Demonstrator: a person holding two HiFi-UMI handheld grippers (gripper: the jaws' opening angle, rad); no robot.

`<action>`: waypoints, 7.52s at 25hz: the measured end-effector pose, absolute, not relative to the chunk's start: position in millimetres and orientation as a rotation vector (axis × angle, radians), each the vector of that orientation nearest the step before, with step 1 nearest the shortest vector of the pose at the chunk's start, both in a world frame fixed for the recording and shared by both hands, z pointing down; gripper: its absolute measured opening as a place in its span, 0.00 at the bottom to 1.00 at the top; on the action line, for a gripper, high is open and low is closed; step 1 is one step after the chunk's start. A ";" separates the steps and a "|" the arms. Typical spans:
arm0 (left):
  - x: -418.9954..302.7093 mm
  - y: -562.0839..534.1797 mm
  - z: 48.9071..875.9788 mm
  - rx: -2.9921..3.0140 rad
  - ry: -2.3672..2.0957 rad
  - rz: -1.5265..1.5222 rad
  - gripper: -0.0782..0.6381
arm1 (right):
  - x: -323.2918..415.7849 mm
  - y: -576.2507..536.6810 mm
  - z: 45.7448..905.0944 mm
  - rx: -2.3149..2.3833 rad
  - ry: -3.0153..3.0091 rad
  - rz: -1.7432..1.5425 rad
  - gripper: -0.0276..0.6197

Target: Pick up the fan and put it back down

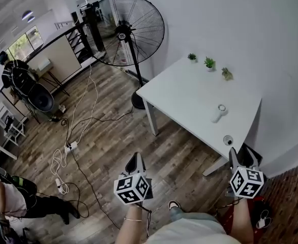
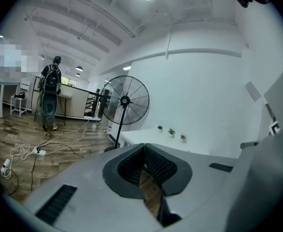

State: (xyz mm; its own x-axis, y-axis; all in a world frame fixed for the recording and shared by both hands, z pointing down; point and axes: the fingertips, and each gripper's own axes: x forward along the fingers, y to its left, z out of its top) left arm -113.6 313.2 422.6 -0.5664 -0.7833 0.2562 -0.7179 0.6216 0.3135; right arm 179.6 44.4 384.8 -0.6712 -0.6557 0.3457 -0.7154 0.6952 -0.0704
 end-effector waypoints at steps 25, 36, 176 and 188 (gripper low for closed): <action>-208.5 134.0 416.6 1.511 -2.324 -0.160 0.13 | 146.4 -42.4 424.5 1.338 -2.473 0.474 0.41; -293.0 6.4 404.1 1.728 -2.172 -0.082 0.13 | 83.3 -103.8 411.1 1.576 -2.349 0.516 0.41; -293.3 -184.2 580.2 1.834 -1.596 0.369 0.13 | 1.9 -178.0 602.3 1.493 -1.780 0.767 0.33; -284.4 -194.8 522.9 1.938 -1.640 0.257 0.13 | 11.2 -197.2 518.5 1.665 -1.877 0.602 0.34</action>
State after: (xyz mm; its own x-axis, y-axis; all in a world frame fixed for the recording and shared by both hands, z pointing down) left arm -284.4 -194.8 522.9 0.2249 -0.8379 0.4974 -0.9498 -0.0745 0.3039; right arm 11.2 -197.2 518.5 -0.0777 -0.7425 0.6654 -0.9910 0.1307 0.0301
